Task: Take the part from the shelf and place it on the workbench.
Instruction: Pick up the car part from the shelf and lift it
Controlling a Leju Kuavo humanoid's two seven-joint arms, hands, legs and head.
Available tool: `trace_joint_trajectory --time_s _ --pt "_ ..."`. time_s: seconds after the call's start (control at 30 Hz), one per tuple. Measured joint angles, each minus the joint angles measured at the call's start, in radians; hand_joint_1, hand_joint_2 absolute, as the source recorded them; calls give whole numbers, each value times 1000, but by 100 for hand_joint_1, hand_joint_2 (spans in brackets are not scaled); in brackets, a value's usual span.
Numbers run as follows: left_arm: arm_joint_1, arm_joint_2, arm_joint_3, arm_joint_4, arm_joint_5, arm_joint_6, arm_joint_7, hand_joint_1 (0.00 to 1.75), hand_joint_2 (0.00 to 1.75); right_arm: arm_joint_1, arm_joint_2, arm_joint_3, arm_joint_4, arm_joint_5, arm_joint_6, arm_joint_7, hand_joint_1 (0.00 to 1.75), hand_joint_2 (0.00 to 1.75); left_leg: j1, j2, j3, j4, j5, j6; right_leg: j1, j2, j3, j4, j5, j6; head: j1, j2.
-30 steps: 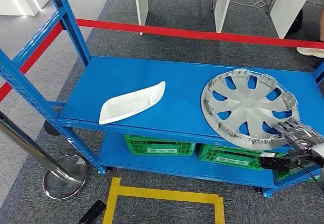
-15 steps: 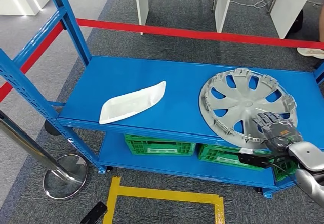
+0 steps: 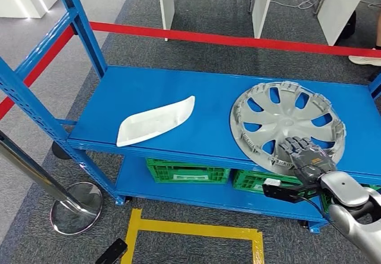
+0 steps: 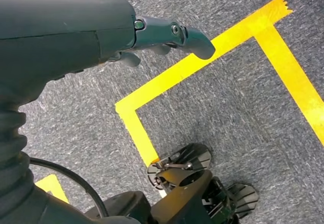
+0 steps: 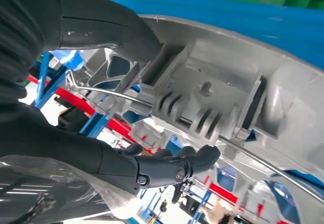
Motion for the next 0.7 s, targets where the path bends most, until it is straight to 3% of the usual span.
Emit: trace_joint_trajectory --time_s 0.7 --pt "3 1 -32 -10 27 -14 13 0 175 9 76 0 -27 -125 44 34 0 175 0 0 0 0 0 0 0 0 1 0 0 0 0 0"
